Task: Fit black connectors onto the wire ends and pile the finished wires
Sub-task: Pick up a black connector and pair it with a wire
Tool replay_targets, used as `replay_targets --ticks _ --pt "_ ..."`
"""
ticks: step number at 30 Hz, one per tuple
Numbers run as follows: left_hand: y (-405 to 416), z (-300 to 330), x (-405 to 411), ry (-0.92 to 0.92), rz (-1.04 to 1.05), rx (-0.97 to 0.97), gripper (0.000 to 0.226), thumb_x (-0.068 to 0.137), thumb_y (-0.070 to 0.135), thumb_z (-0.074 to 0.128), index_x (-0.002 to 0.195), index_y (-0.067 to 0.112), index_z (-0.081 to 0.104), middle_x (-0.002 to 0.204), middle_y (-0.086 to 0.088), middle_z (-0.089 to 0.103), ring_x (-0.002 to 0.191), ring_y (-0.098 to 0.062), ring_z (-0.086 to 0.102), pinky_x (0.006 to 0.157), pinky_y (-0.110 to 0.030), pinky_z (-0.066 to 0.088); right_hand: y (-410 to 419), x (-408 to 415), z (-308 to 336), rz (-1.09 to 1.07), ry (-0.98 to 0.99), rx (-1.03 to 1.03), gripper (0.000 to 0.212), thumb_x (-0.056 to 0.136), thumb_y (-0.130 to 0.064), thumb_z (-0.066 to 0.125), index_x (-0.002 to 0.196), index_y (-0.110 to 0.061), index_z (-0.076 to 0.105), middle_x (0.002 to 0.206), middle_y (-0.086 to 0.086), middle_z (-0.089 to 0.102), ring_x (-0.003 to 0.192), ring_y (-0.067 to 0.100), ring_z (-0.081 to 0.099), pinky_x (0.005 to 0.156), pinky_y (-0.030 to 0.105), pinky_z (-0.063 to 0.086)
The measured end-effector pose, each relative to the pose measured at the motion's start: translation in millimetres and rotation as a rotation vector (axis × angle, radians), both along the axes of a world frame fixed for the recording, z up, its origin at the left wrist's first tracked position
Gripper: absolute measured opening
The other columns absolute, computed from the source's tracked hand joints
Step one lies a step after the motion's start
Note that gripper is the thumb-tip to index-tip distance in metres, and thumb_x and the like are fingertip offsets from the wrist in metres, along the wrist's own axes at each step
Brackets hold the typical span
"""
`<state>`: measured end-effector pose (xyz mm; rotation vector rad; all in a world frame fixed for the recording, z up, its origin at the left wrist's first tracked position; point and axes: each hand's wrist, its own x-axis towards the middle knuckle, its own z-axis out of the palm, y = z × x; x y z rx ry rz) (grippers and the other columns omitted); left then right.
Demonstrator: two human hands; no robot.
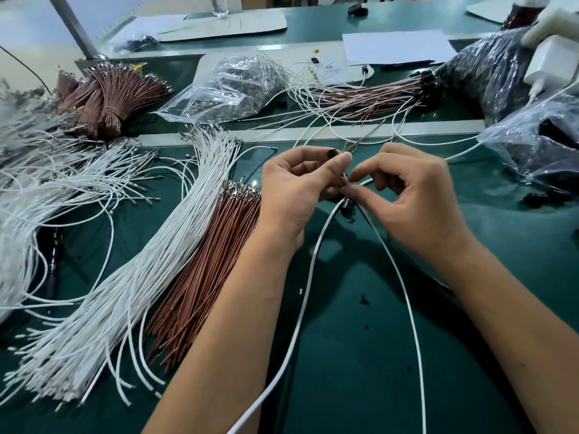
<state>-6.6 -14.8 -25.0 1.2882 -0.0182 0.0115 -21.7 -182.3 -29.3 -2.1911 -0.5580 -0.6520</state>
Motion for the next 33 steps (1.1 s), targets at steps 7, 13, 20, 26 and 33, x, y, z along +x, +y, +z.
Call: replay_targets --ticks 7,13,20,26,33 --pt "-1 -3 1 -0.008 0.003 0.077 0.016 0.082 0.009 0.082 0.093 0.004 0.073 0.073 -0.006 0.07 0.062 -0.014 0.063 0.058 -0.021 0.046 1 -2 1 -0.029 -0.017 -0.022 0.012 0.084 -0.013 0.086 0.086 -0.008 0.075 0.07 0.001 0.052 0.065 0.013 0.049 0.062 0.02 0.033" --pt "-4 -3 1 -0.022 -0.002 0.021 0.012 0.083 0.006 0.08 0.092 0.002 0.072 0.078 -0.013 0.069 0.067 -0.02 0.061 0.062 -0.026 0.048 4 -3 0 0.004 0.009 -0.021 0.009 0.087 -0.014 0.083 0.084 -0.008 0.077 0.07 -0.005 0.052 0.066 -0.001 0.045 0.064 0.013 0.03" --pt "-4 -1 -1 -0.107 -0.015 -0.009 0.014 0.079 -0.002 0.081 0.087 0.006 0.073 0.076 -0.005 0.072 0.067 -0.014 0.066 0.063 -0.023 0.053 8 -3 -7 0.075 0.286 0.232 0.005 0.092 -0.021 0.078 0.087 -0.02 0.079 0.07 0.01 0.071 0.06 0.008 0.051 0.054 0.036 0.044" --pt "-4 6 -5 -0.326 -0.087 -0.007 0.024 0.073 -0.009 0.081 0.089 0.006 0.074 0.084 -0.009 0.07 0.081 -0.018 0.063 0.076 -0.031 0.055 13 -5 -7 0.17 0.32 0.564 0.005 0.091 -0.02 0.077 0.088 -0.016 0.079 0.079 0.008 0.076 0.076 0.013 0.065 0.071 0.04 0.055" --pt "-6 12 -9 -0.451 -0.148 -0.04 0.03 0.069 -0.014 0.08 0.085 0.01 0.073 0.084 -0.001 0.072 0.086 -0.019 0.064 0.082 -0.031 0.053 17 -11 -2 0.037 0.01 0.377 0.003 0.094 -0.009 0.074 0.092 -0.01 0.074 0.077 0.012 0.062 0.066 0.02 0.052 0.059 0.029 0.041"
